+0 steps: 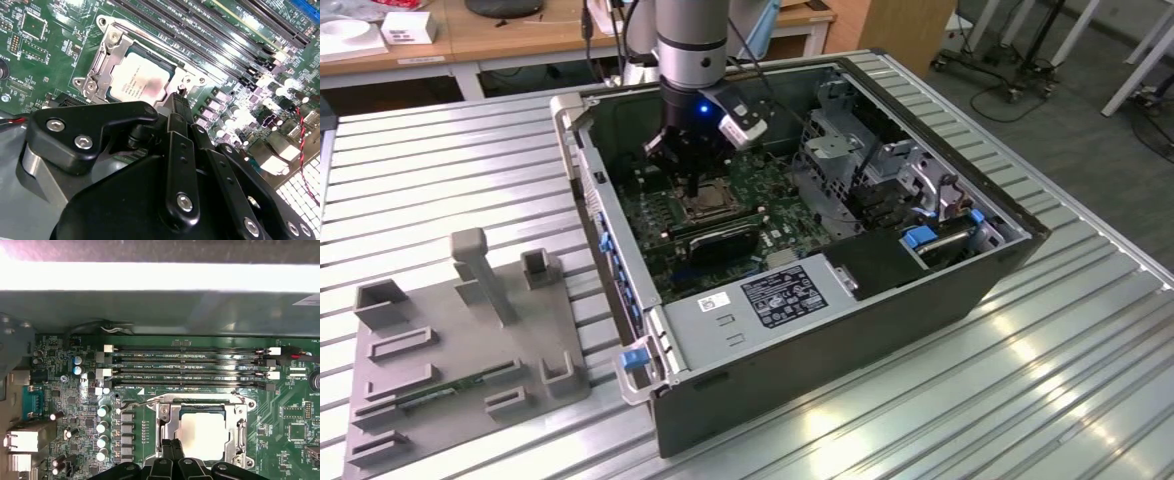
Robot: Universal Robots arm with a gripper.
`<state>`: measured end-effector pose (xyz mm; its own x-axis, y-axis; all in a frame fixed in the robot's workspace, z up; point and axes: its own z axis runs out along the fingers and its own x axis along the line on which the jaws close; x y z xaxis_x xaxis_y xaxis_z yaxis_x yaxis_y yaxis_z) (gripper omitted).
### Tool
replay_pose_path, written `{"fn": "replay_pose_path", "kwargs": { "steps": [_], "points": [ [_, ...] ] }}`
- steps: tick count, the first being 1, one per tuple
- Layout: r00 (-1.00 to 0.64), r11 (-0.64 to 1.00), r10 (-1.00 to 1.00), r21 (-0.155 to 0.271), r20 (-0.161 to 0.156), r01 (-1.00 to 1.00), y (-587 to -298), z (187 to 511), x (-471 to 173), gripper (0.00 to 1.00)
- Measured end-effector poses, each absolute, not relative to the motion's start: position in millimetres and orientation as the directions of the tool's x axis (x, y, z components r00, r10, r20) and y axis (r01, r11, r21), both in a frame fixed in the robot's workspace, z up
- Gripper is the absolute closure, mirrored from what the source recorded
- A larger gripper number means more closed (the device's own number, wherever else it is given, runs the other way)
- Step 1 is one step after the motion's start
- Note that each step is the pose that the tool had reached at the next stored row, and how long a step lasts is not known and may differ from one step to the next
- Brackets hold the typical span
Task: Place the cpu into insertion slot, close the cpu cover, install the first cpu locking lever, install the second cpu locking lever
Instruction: 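Close the cpu cover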
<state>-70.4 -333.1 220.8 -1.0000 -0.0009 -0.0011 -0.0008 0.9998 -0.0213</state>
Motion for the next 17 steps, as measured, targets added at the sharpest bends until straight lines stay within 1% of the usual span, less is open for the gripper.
{"fn": "replay_pose_path", "kwargs": {
  "steps": [17],
  "points": [
    [-1.0,1.0,-0.001,-0.022,-0.001,-0.001,-333.2,221.1,-49.7,0.89]
  ]
}}
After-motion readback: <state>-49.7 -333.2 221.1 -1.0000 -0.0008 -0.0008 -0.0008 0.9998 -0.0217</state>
